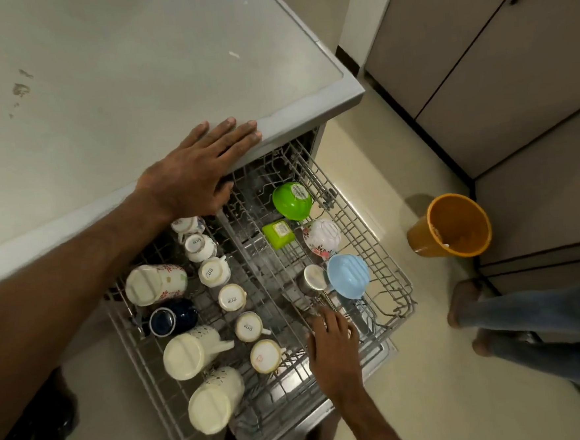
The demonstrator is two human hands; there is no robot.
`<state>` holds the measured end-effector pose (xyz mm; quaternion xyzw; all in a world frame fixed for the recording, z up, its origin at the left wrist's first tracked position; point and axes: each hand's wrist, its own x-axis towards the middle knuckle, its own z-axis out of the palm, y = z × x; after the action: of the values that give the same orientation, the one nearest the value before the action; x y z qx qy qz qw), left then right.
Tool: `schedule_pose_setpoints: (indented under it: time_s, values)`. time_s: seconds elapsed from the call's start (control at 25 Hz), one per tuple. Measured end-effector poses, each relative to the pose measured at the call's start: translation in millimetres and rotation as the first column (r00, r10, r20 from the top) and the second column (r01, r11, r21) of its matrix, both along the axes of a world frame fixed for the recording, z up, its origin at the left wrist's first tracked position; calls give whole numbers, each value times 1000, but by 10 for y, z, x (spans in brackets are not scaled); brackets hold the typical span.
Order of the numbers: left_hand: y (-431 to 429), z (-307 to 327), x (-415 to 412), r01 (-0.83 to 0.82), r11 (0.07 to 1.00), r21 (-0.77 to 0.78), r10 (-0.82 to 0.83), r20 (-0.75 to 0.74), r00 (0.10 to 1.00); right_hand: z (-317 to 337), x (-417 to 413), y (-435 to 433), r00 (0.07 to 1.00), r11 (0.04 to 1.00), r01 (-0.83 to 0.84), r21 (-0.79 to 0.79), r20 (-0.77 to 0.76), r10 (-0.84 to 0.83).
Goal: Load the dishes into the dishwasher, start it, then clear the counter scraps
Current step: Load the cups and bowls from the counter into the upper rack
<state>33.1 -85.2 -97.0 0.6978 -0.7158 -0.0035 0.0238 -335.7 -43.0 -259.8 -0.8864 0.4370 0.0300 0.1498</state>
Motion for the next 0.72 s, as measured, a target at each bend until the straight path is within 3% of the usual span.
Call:
schedule_pose_setpoints:
  time_s: [0.08, 0.16, 0.24, 0.28, 0.32, 0.36, 0.4, 0.44, 0.48, 0.52, 0.56, 0.6, 0.64, 0.72]
  values:
    - [23, 48, -43, -42, 999, -1, 42, 24, 999, 128, -170, 172, 1000, 1000, 1, 8, -30, 0]
    - [159, 79, -249, -185, 982, -28, 185, -1, 983, 298, -347, 299, 998, 1000, 9, 3, -55, -9]
    - [480, -10, -778, -356, 932, -72, 340, -172, 924, 433, -511, 403, 995, 995, 89, 39, -44, -88]
    - [722, -111, -1172, -443, 894, -60, 397, -351, 848, 473, -576, 464, 985, 980, 172, 104, -15, -171]
    - [1013, -235, -1634, -544, 839, 9, 451, -571, 686, 497, -633, 529, 955, 941, 275, 199, 56, -291]
    - [1312, -357, -2115, -641, 754, 144, 501, -757, 419, 501, -684, 582, 887, 869, 385, 312, 135, -441]
    - [1595, -459, -2548, -716, 617, 326, 521, -851, 61, 507, -728, 613, 780, 764, 486, 424, 185, -598]
    - [1831, -590, -2917, -724, 447, 526, 479, -824, -303, 499, -751, 613, 658, 637, 568, 521, 178, -732]
    - [2017, -727, -3216, -639, 287, 713, 400, -696, -597, 472, -765, 590, 538, 488, 615, 619, 124, -834]
    - [2151, -850, -3432, -501, 201, 842, 295, -540, -788, 453, -767, 541, 423, 320, 611, 724, 43, -905]
    - [2242, -946, -3577, -367, 186, 911, 174, -398, -901, 445, -761, 481, 311, 139, 553, 822, -49, -949]
    - [2288, -1009, -3652, -279, 197, 940, 41, -292, -955, 440, -750, 405, 236, -19, 469, 883, -146, -961]
    - [2306, -1076, -3681, -240, 218, 946, -86, -227, -970, 427, -733, 327, 192, -129, 397, 909, -220, -956]
    - [2278, -1161, -3679, -237, 233, 943, -305, -160, -939, 411, -701, 204, 200, -240, 301, 923, -307, -931]
